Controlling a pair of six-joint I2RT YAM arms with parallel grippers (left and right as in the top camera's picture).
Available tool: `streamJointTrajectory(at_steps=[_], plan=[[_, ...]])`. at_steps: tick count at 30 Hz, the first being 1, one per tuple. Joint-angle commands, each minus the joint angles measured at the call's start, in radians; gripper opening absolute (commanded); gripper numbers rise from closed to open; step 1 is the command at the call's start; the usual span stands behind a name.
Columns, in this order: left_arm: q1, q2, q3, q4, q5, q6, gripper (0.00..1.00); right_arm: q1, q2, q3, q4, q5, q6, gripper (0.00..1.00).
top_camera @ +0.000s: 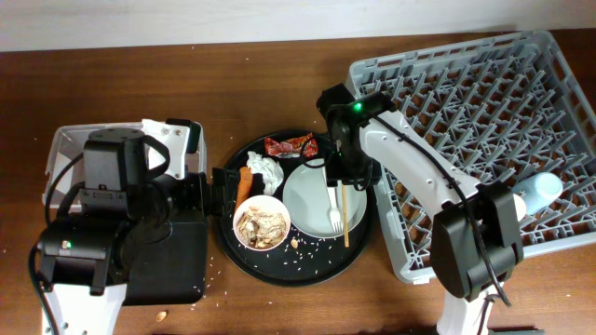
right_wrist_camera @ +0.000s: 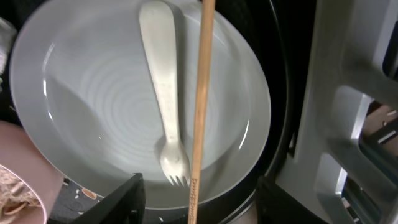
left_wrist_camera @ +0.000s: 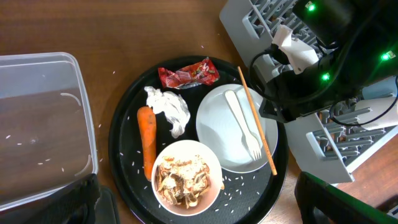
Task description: Sort waste into correct bins and load items into the dishwasher rack
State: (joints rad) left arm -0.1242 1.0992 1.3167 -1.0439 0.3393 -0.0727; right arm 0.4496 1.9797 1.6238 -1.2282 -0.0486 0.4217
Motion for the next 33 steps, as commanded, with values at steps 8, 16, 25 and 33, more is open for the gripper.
streamJointTrajectory(at_steps=[8,16,25,33], plan=[[0.000,-0.005,0.003,0.002,0.000,-0.009,0.99,-0.004,-0.009,-0.250,0.213,0.006,-0.002,0.39],[0.000,-0.005,0.003,0.002,0.000,-0.009,0.99,-0.003,-0.021,-0.270,0.249,-0.037,-0.002,0.06],[0.000,-0.005,0.003,0.002,0.000,-0.009,0.99,-0.121,-0.425,-0.187,0.224,0.164,-0.316,0.04],[0.000,-0.005,0.003,0.002,0.000,-0.009,0.99,-0.214,-0.318,-0.138,0.241,0.084,-0.423,0.49]])
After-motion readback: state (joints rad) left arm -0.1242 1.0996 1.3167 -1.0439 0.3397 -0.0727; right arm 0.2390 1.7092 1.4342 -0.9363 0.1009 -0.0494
